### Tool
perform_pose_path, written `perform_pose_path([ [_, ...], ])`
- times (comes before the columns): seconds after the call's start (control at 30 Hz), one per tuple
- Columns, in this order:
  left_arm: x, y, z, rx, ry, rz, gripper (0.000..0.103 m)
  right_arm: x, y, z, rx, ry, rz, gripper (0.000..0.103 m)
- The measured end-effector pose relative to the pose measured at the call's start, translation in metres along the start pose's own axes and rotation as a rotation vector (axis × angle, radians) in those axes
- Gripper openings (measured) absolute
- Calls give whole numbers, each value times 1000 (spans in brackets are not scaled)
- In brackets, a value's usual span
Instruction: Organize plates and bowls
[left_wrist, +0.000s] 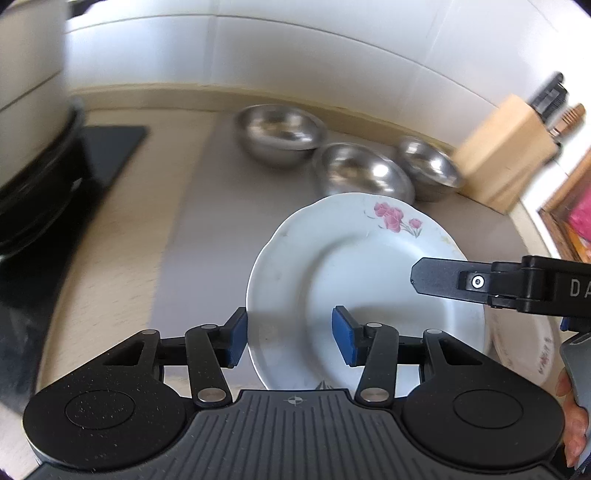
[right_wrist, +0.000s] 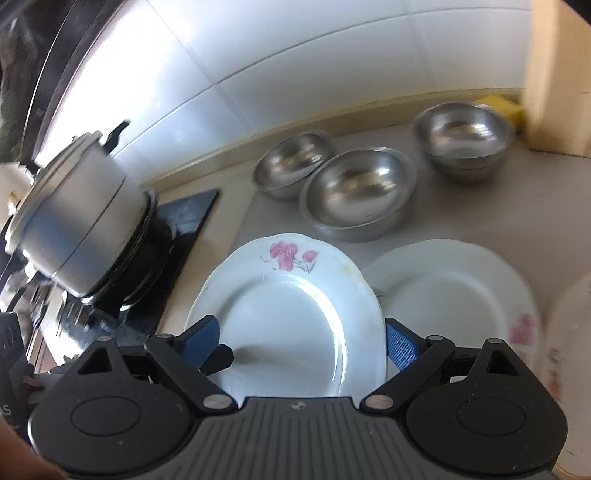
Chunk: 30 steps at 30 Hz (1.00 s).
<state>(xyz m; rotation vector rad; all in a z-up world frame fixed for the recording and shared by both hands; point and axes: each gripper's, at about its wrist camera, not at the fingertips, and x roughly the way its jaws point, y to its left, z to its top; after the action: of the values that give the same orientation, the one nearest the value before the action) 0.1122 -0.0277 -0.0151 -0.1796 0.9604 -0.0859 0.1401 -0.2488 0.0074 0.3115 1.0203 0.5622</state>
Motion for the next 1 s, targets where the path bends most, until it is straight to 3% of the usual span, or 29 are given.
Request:
perform_pose_path([
  [0.3, 16, -52, 1, 124, 21, -76, 50, -40, -44, -16, 136, -74, -101, 70],
  [0.5, 28, -76, 4, 166, 21, -81, 52, -49, -66, -14, 179, -103, -155, 70],
  [1.0, 53, -82, 13, 149, 31, -20, 53, -20, -93, -4, 195, -41, -132, 70],
])
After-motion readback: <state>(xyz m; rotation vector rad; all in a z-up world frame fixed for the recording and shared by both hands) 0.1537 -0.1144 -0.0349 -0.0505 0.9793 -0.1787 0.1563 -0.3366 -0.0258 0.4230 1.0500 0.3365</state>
